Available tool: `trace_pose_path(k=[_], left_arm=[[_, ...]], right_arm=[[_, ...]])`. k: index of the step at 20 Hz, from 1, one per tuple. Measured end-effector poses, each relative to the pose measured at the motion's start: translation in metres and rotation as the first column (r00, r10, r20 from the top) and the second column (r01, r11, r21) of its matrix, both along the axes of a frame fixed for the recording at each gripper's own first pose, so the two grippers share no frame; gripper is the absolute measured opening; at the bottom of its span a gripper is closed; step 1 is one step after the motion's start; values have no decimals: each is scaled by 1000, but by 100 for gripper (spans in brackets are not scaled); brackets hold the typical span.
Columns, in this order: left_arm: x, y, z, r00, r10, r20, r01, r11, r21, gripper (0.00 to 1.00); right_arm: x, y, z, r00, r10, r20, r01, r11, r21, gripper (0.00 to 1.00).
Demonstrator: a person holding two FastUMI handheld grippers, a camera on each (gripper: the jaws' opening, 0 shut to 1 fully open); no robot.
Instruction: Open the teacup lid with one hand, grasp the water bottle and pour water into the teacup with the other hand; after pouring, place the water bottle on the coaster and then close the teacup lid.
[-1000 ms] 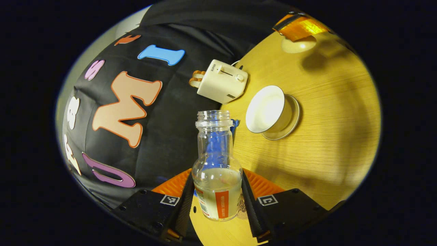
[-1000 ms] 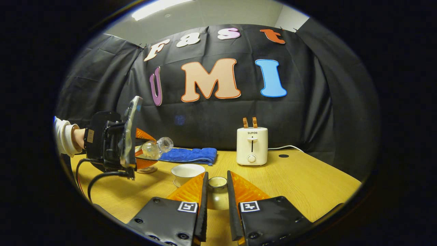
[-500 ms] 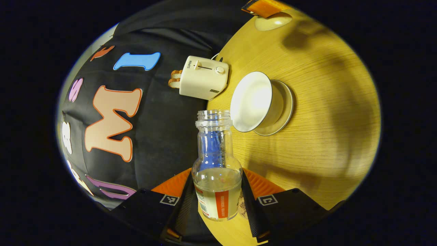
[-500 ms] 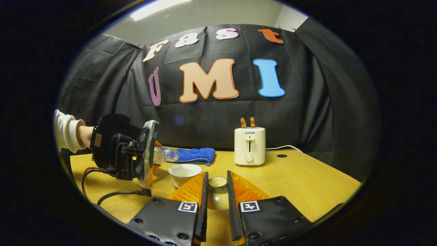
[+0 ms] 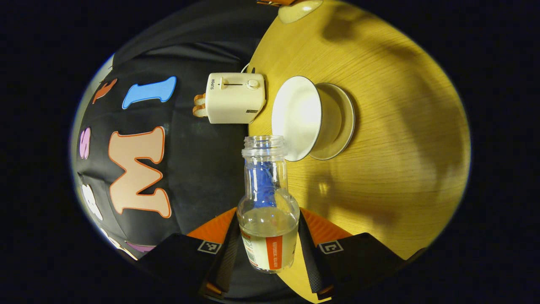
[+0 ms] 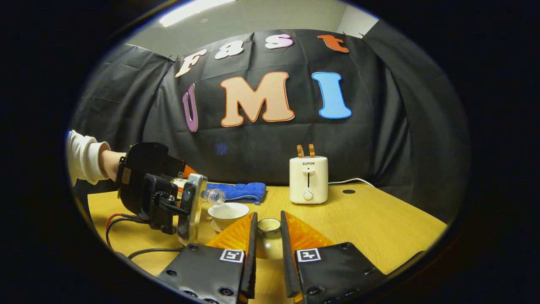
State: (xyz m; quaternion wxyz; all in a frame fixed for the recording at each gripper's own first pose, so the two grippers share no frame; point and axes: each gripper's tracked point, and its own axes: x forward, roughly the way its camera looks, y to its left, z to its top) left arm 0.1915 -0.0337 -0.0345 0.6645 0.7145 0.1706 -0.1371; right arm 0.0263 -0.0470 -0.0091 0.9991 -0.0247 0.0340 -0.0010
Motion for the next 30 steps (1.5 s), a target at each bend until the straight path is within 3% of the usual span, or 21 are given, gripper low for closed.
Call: trace_pose_path(k=[14, 30], left_arm=[[1, 0, 12, 999, -40, 15, 36, 981, 189, 68], [8, -5, 31, 996, -76, 41, 60, 952, 299, 68]], right_arm=[[0, 1, 1, 1000, 4, 5, -4, 1000, -8, 31], [-1, 1, 1, 1000, -1, 10, 1, 1000, -12, 30]])
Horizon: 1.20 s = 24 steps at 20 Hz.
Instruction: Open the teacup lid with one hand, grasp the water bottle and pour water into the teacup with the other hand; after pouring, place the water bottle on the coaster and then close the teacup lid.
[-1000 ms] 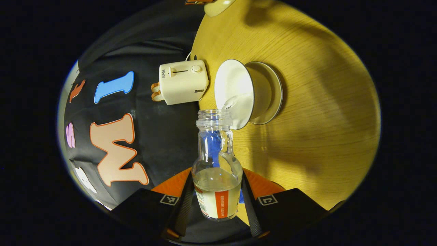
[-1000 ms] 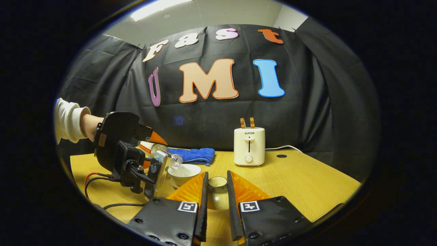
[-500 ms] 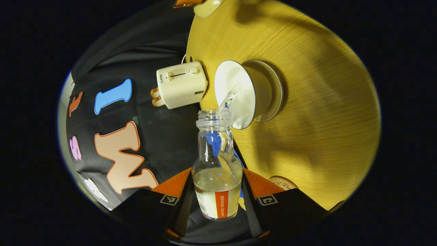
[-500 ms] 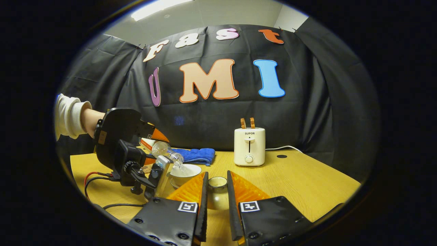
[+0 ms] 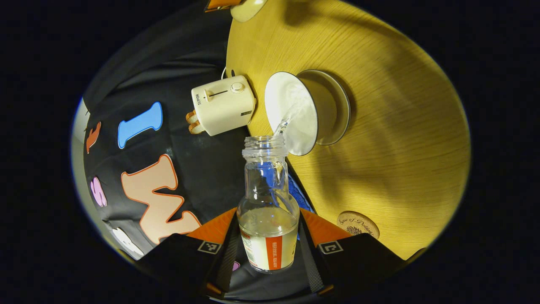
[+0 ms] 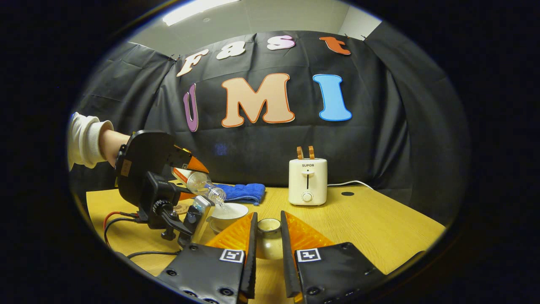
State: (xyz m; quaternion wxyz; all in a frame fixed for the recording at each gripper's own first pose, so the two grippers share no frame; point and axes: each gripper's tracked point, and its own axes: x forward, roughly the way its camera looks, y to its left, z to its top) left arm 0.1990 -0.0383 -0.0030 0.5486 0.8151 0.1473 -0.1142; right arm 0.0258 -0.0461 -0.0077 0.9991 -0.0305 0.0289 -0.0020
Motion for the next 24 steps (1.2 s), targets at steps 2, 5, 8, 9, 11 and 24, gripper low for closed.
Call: trace_pose_path(k=[2, 5, 8, 9, 11, 24], left_arm=[[0, 0, 1, 1000, 0, 2, 0, 1000, 12, 68], [1, 0, 5, 1000, -6, 11, 6, 999, 41, 68], [0, -1, 9, 1000, -12, 20, 11, 998, 64, 68], [0, -1, 10, 1000, -12, 21, 10, 997, 73, 68], [0, -2, 12, 1000, -9, 23, 7, 996, 89, 68], [-2, -10, 22, 998, -44, 42, 36, 985, 168, 68]], right_arm=[[0, 0, 0, 1000, 0, -1, 0, 1000, 1, 30], [0, 0, 0, 1000, 0, -2, 0, 1000, 2, 30], [0, 0, 0, 1000, 1, 0, -1, 1000, 1, 30], [0, 0, 0, 1000, 1, 0, -1, 1000, 1, 30], [0, 0, 0, 1000, 4, -1, -4, 1000, 2, 30], [0, 2, 0, 1000, 8, 0, -8, 1000, 2, 31]])
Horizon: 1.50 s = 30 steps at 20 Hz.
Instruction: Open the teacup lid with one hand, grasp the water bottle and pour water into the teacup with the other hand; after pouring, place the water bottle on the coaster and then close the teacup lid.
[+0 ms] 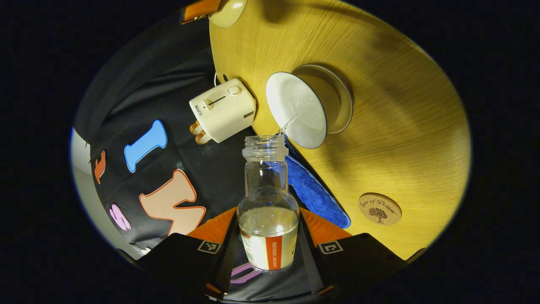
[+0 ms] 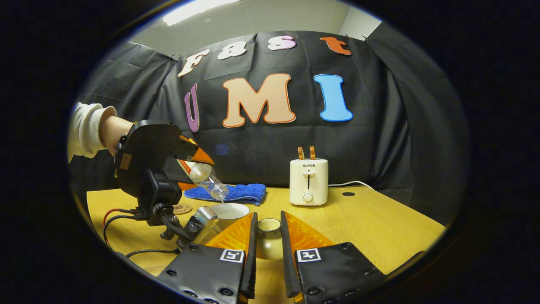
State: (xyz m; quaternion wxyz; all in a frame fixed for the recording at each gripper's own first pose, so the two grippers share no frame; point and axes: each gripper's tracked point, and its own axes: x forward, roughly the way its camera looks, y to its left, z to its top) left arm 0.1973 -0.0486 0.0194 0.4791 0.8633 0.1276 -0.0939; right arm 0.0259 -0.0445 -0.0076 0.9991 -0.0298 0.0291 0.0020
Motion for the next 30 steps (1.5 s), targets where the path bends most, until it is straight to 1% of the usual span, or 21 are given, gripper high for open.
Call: trace_pose_path(k=[2, 4, 6, 7, 8, 10, 11, 12, 13, 14, 15, 17, 18, 19, 20, 21, 23, 25, 27, 28, 30], left_arm=[[0, 4, -4, 1000, 20, -14, -21, 999, -39, 68], [-2, 9, -15, 998, 54, -40, -58, 991, -123, 68], [-2, 13, -23, 997, 64, -45, -72, 975, -210, 68], [-3, 16, -28, 996, 75, -50, -86, 959, -271, 67], [-6, 20, -34, 994, 89, -57, -104, 933, -344, 67], [-9, 24, -42, 992, 111, -64, -128, 862, -491, 67], [-8, 23, -45, 992, 111, -60, -125, 817, -563, 67], [-8, 24, -46, 991, 122, -62, -133, 763, -633, 67], [-9, 24, -49, 989, 135, -67, -142, 695, -705, 67], [-8, 22, -50, 988, 142, -64, -139, 621, -772, 68], [-7, 21, -49, 987, 154, -46, -125, 554, -823, 67], [-5, 17, -45, 988, 153, 26, -45, 443, -895, 67], [-10, 13, -43, 986, 162, 48, -15, 371, -928, 65], [-11, 10, -41, 984, 168, 60, 6, 305, -952, 67], [-14, 9, -39, 980, 184, 73, 30, 227, -973, 67], [-16, 10, -38, 976, 200, 83, 51, 161, -986, 67], [-17, 7, -35, 969, 223, 102, 93, 51, -994, 67], [-13, 8, -36, 964, 243, 107, 116, -22, -993, 66], [-9, 8, -42, 966, 252, 62, 91, -104, -990, 66], [-7, 14, -42, 962, 267, 57, 95, -131, -987, 67], [-2, 10, -46, 963, 264, 47, 96, -176, -980, 67]], right_arm=[[0, 0, 0, 1000, 1, 0, -1, 1000, 0, 31], [0, 0, 0, 1000, 1, 1, -1, 1000, -1, 30], [0, 0, 0, 1000, 1, 1, -1, 1000, 0, 31], [0, 0, 0, 1000, 0, 1, 0, 1000, -1, 31], [0, 0, 0, 1000, -1, 2, 1, 1000, -1, 31], [0, -1, 0, 1000, -3, 1, 3, 1000, -1, 31], [0, -1, 0, 1000, -3, 1, 3, 1000, -2, 31], [0, -1, 0, 1000, -4, 2, 4, 1000, -2, 30], [0, -2, 0, 1000, -6, 1, 6, 1000, -2, 31], [0, -2, 0, 1000, -8, 1, 8, 1000, -2, 30], [0, -2, 0, 1000, -10, 1, 10, 1000, -2, 30], [1, -3, 0, 1000, -13, 0, 13, 1000, -2, 30], [0, -3, 0, 1000, -16, 0, 16, 1000, -2, 30], [0, -3, 0, 1000, -17, -1, 17, 1000, -1, 31], [0, -3, -1, 1000, -17, -1, 17, 1000, -2, 31], [0, -3, 0, 1000, -17, -2, 17, 1000, -3, 31], [1, -4, 0, 1000, -18, -1, 18, 1000, -3, 31], [1, -4, -1, 1000, -20, -2, 20, 1000, -3, 31], [0, -4, 1, 1000, -21, 3, 21, 1000, -4, 31], [0, -4, 1, 1000, -21, 2, 21, 1000, -3, 31], [0, -4, 0, 1000, -21, 2, 21, 1000, -3, 31]])
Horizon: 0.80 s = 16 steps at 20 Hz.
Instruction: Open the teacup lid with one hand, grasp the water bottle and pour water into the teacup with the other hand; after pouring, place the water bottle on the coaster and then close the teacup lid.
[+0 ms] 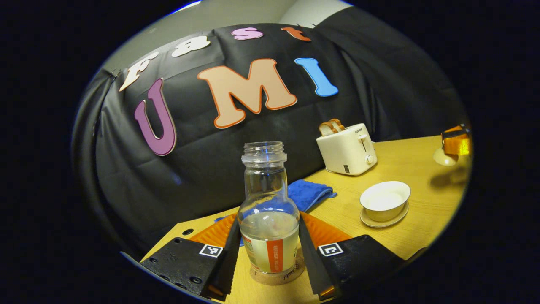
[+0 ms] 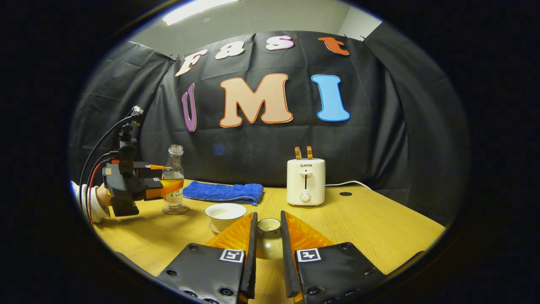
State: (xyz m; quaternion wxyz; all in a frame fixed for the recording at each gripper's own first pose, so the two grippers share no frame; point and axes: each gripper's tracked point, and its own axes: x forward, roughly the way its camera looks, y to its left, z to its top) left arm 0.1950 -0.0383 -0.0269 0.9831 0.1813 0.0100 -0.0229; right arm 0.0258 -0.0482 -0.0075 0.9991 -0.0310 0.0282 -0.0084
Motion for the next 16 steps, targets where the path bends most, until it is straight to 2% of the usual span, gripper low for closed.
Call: trace_pose_path(k=[5, 16], left_arm=[[0, 6, -8, 1000, 15, -24, -16, 999, -30, 67], [4, 12, -8, 999, 53, 5, -52, 989, -137, 70]], right_arm=[[1, -1, 1, 1000, -3, 0, 3, 1000, 0, 30], [0, -1, 0, 1000, -5, 0, 5, 1000, 0, 30]])
